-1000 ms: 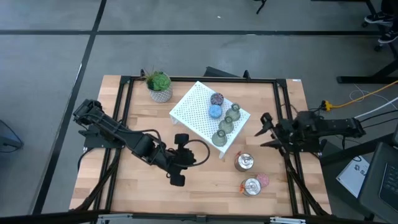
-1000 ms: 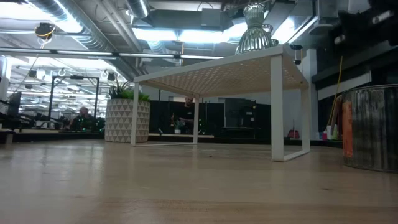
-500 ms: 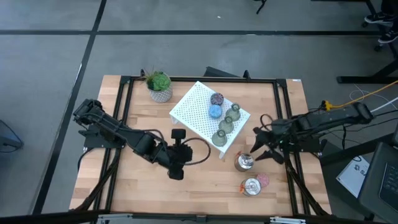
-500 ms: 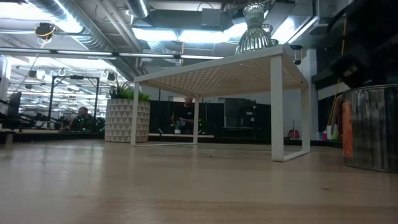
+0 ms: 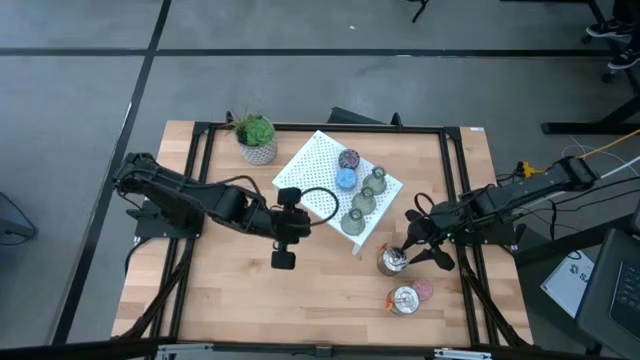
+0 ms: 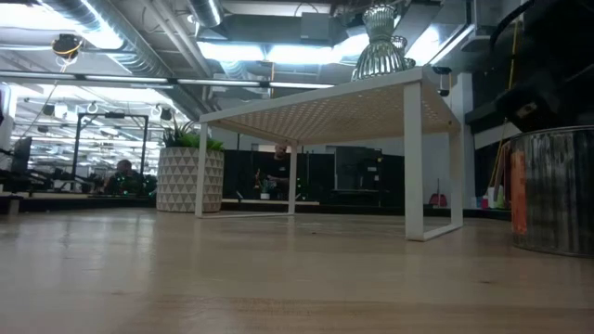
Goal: Pick & Place candle stick holders
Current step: Move the top silver scented candle to the middle left of the table
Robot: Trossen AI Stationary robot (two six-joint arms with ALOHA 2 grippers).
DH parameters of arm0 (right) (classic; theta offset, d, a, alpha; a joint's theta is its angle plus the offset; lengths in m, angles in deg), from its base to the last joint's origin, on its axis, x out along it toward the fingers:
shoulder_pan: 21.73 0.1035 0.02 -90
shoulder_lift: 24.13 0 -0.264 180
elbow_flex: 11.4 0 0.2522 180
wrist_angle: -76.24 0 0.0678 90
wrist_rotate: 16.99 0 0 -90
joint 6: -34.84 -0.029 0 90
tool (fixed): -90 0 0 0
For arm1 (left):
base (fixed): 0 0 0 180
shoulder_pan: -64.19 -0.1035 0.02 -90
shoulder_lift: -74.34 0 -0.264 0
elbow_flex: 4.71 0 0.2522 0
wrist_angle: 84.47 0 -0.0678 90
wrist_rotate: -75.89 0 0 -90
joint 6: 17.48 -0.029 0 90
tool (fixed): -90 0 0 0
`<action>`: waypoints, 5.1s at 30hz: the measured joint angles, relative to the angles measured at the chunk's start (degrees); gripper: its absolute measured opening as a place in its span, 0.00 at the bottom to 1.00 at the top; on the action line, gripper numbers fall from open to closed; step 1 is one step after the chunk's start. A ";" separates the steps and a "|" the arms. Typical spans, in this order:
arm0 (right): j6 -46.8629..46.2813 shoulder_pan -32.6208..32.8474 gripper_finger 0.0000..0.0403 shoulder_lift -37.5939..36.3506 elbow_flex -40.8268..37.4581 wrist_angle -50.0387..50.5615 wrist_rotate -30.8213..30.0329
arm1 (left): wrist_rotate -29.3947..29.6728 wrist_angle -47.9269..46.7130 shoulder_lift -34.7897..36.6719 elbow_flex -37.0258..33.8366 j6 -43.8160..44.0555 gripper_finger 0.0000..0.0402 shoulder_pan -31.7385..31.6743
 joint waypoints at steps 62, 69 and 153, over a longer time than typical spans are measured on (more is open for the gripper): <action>-1.24 9.00 0.53 32.13 -0.04 -30.32 -20.45 | -7.87 58.67 10.67 -39.97 1.91 0.30 0.49; -7.23 7.95 0.53 31.99 -0.04 -30.84 -19.94 | -6.47 51.72 -0.98 -27.36 -8.80 0.29 1.73; -11.01 7.67 0.53 -20.64 -0.02 -26.45 -6.84 | -0.36 8.57 -30.54 2.93 -7.34 0.01 12.06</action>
